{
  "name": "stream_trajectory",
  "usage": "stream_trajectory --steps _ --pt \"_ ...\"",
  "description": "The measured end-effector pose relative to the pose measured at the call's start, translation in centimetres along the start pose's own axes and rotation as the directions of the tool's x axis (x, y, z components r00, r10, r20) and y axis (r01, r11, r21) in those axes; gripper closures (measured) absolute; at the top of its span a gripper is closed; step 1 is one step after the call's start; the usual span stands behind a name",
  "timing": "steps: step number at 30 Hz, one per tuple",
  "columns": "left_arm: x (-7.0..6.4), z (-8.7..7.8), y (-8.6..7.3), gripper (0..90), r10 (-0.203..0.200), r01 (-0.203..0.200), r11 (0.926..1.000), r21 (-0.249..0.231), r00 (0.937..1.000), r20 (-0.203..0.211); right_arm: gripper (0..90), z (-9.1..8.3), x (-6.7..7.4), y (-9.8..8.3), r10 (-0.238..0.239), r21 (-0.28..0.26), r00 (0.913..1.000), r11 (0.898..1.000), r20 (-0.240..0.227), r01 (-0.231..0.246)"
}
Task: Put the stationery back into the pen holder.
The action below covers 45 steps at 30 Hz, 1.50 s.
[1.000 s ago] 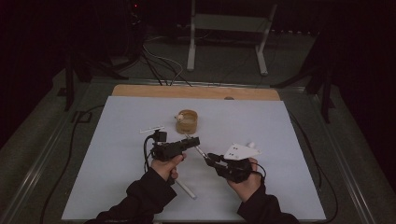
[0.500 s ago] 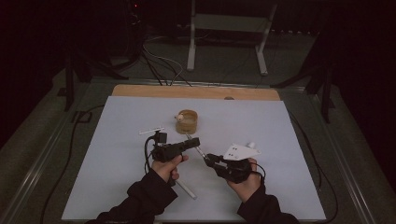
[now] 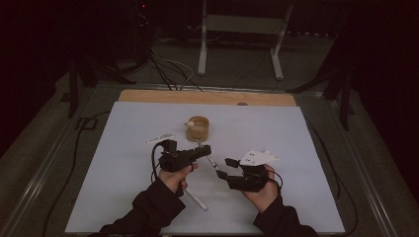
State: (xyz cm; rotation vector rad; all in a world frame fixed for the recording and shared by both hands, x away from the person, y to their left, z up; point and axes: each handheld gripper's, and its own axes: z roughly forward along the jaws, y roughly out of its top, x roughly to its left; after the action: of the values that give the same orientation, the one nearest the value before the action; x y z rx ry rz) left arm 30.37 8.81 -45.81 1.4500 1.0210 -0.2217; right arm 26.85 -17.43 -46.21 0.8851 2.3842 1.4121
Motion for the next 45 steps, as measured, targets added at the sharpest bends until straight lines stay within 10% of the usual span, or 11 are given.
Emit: stream_trajectory --steps 23,45 --pt "0.8 -1.5 3.0 80.6 0.156 -0.157 0.9875 -0.008 0.9825 -0.102 0.9 -2.2 -1.1 -0.8 0.060 -0.029 0.9982 0.998 -0.009 -0.060" --pt "1.5 0.1 6.2 80.5 0.261 -0.261 0.9652 0.018 0.9540 -0.148 0.0 -3.0 -2.0 -1.2 0.041 -0.079 0.9987 0.996 0.031 -0.039"
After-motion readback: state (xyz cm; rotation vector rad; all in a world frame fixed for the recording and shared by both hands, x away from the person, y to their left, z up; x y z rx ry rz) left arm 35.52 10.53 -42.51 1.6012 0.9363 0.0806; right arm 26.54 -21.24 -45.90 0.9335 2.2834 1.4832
